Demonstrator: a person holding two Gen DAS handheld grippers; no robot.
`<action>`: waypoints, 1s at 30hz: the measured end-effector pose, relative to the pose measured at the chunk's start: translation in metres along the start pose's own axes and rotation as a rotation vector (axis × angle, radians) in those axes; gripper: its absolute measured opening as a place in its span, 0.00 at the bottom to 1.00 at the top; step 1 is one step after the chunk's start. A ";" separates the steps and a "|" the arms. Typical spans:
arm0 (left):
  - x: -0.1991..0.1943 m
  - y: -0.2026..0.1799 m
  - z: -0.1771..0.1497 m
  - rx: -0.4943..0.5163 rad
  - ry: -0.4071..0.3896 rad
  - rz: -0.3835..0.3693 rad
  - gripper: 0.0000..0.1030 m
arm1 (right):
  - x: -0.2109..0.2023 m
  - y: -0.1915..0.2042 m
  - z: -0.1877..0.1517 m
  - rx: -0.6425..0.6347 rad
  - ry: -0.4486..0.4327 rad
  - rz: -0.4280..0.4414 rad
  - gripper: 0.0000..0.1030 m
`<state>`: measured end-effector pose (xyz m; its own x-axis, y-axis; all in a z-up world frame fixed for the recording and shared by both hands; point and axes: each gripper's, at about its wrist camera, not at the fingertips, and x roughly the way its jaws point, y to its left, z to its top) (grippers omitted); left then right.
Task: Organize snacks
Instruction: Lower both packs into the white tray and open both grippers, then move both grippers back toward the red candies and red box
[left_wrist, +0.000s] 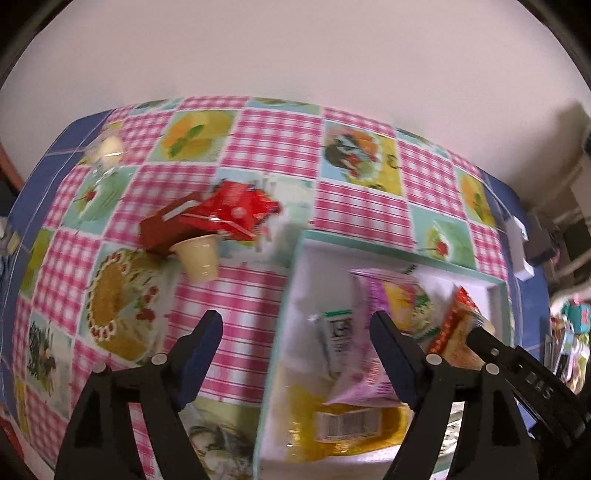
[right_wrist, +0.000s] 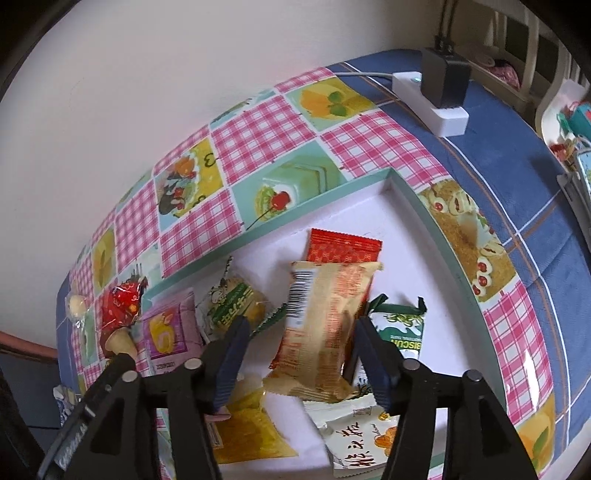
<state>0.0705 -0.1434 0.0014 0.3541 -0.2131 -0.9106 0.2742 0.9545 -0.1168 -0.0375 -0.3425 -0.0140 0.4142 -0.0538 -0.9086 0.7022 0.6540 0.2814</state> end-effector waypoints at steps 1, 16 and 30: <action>0.001 0.004 0.001 -0.010 0.001 0.009 0.80 | 0.000 0.003 -0.001 -0.009 -0.002 -0.003 0.67; -0.006 0.082 0.009 -0.148 -0.056 0.136 1.00 | -0.009 0.037 -0.014 -0.118 -0.050 0.015 1.00; -0.028 0.139 0.008 -0.187 -0.094 0.175 1.00 | -0.012 0.066 -0.028 -0.199 -0.063 0.053 1.00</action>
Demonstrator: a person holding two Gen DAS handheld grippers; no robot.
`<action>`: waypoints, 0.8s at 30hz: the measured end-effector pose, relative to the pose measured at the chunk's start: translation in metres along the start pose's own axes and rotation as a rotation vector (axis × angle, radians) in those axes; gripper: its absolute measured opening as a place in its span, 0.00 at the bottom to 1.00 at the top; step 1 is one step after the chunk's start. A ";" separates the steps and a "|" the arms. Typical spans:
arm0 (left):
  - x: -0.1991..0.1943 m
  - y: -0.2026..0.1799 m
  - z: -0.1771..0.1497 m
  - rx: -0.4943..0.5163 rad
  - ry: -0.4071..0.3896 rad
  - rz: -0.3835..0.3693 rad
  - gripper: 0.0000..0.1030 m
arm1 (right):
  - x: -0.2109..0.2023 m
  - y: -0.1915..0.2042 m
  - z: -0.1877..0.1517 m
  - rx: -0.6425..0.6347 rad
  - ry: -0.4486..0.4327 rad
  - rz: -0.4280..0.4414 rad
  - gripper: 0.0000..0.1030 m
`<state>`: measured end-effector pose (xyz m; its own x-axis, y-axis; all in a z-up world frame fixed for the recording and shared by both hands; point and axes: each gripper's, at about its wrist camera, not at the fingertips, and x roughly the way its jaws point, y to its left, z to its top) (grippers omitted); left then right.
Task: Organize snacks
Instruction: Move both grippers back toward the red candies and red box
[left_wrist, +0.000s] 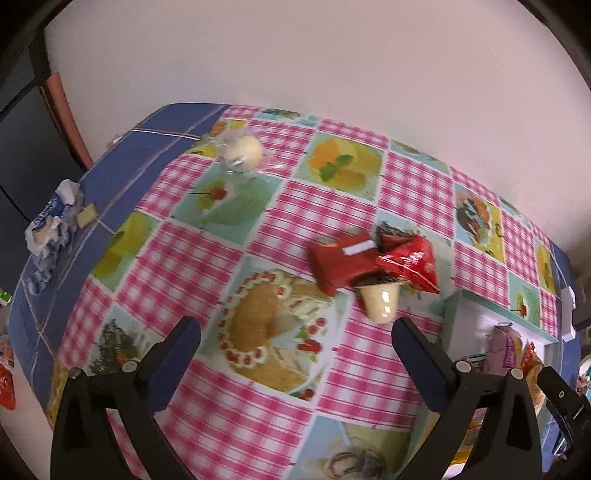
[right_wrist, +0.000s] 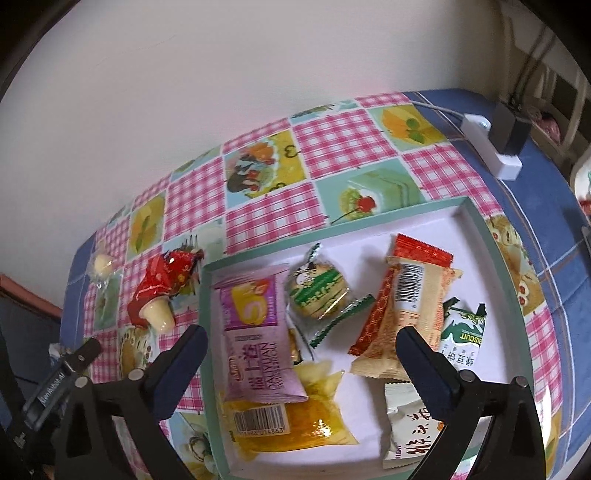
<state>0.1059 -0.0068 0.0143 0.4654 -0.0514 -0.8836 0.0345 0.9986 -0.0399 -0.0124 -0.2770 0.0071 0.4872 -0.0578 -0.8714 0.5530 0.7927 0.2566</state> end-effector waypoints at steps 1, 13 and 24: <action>-0.001 0.005 0.001 -0.008 0.001 -0.001 1.00 | -0.001 0.003 -0.001 -0.009 -0.007 0.002 1.00; -0.012 0.073 0.016 -0.081 -0.025 0.062 1.00 | -0.003 0.058 -0.010 -0.128 -0.045 0.079 1.00; 0.007 0.122 0.027 -0.153 0.039 0.039 1.00 | 0.009 0.103 -0.022 -0.185 -0.013 0.119 0.99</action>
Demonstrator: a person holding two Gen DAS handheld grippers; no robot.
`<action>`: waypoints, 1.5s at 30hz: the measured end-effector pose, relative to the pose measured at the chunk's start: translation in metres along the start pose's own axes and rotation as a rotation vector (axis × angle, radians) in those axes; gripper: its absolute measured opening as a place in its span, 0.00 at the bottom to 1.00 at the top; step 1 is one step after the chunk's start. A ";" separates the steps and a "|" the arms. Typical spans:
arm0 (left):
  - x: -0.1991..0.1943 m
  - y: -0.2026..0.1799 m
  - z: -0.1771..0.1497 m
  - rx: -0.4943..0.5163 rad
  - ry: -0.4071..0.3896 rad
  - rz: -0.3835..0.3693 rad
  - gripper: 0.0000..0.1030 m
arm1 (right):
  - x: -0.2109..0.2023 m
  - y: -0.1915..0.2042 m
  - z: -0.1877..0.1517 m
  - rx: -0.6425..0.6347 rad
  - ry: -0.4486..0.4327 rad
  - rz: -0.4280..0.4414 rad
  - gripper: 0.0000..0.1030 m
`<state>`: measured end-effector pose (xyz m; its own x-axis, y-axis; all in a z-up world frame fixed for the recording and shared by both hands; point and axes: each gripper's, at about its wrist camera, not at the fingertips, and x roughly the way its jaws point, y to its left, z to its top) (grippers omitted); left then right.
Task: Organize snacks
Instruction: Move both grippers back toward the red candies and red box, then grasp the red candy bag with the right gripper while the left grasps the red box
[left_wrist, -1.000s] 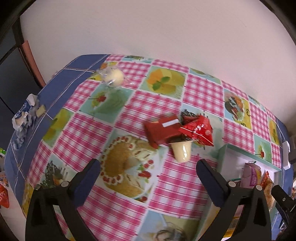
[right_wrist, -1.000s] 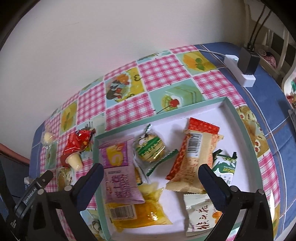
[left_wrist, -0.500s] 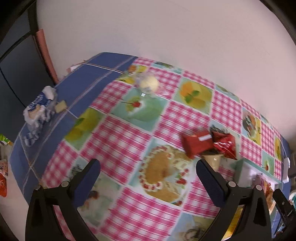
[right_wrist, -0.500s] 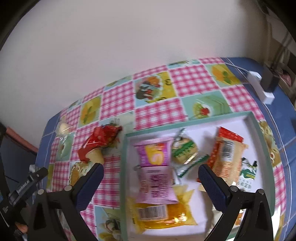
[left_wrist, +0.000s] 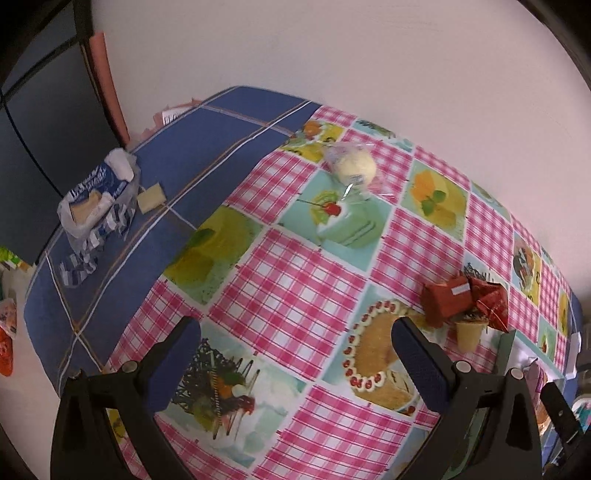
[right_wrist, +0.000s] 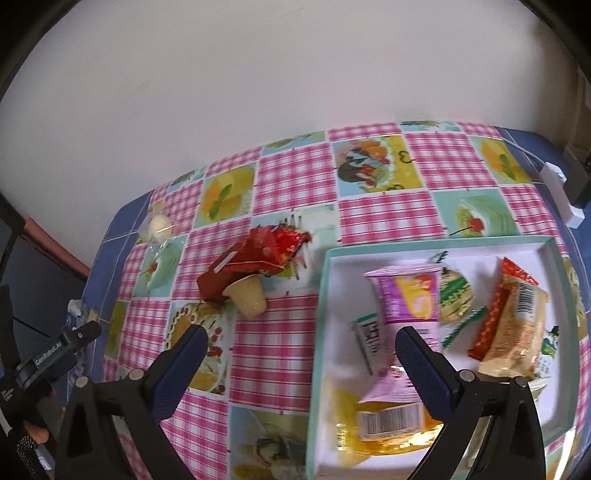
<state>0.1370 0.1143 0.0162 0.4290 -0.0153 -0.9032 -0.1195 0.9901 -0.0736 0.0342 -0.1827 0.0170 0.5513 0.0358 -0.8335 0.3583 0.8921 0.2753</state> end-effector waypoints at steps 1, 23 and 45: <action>0.003 0.003 0.001 -0.007 0.009 -0.002 1.00 | 0.002 0.003 0.000 0.001 0.004 0.001 0.99; 0.058 -0.060 0.020 0.035 0.046 -0.221 1.00 | 0.067 0.029 0.063 0.052 0.128 0.043 0.73; 0.096 -0.119 0.012 0.242 0.031 -0.318 1.00 | 0.138 0.024 0.092 0.052 0.253 0.015 0.59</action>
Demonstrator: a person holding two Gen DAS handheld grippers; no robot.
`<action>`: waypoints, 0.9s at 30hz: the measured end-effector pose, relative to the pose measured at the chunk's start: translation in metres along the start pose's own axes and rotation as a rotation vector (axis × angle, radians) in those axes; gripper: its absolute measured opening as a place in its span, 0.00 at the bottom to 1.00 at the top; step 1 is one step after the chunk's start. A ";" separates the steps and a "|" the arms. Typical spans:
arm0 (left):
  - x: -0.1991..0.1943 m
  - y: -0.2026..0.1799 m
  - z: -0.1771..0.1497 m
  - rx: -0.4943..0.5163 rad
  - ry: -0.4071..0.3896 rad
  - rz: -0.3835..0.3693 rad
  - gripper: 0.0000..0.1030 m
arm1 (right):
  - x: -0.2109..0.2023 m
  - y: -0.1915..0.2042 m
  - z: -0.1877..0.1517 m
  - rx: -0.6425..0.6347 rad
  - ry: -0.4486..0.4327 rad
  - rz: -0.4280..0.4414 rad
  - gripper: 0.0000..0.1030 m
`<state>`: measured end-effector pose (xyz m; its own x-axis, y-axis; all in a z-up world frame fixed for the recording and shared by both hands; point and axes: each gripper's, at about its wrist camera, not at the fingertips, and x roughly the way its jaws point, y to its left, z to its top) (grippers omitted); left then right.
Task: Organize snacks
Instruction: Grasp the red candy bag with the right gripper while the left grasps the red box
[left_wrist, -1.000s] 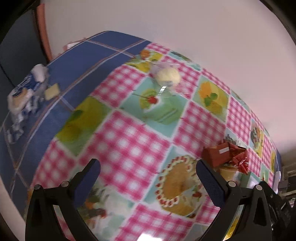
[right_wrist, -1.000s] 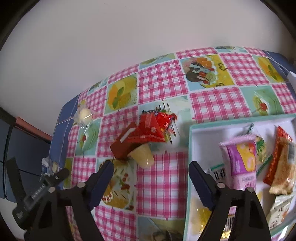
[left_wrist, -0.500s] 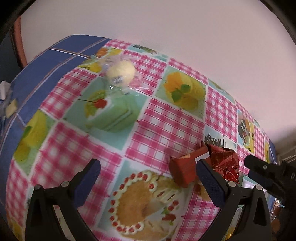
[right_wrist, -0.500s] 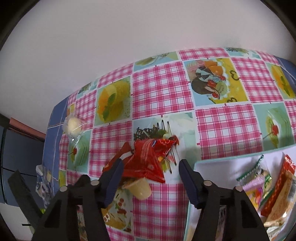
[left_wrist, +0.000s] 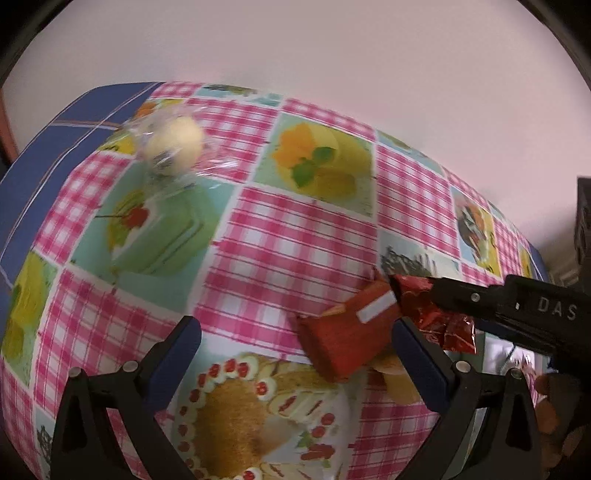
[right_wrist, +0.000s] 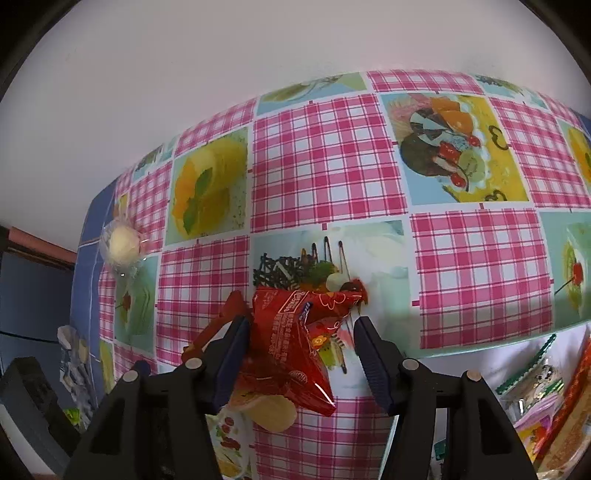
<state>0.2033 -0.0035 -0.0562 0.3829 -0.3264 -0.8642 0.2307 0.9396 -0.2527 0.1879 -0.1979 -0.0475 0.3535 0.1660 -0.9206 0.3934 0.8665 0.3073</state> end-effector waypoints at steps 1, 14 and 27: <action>0.001 -0.003 0.000 0.012 0.001 -0.004 1.00 | -0.001 -0.001 0.000 -0.004 0.001 -0.005 0.59; 0.027 -0.037 -0.003 0.134 0.037 0.026 1.00 | 0.002 -0.010 0.001 -0.026 0.025 -0.030 0.60; 0.017 0.029 0.007 -0.073 -0.035 0.093 1.00 | 0.015 0.000 0.002 -0.069 0.033 -0.075 0.60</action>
<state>0.2229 0.0175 -0.0749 0.4307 -0.2399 -0.8700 0.1275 0.9705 -0.2045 0.1947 -0.1960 -0.0607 0.2969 0.1136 -0.9481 0.3579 0.9073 0.2207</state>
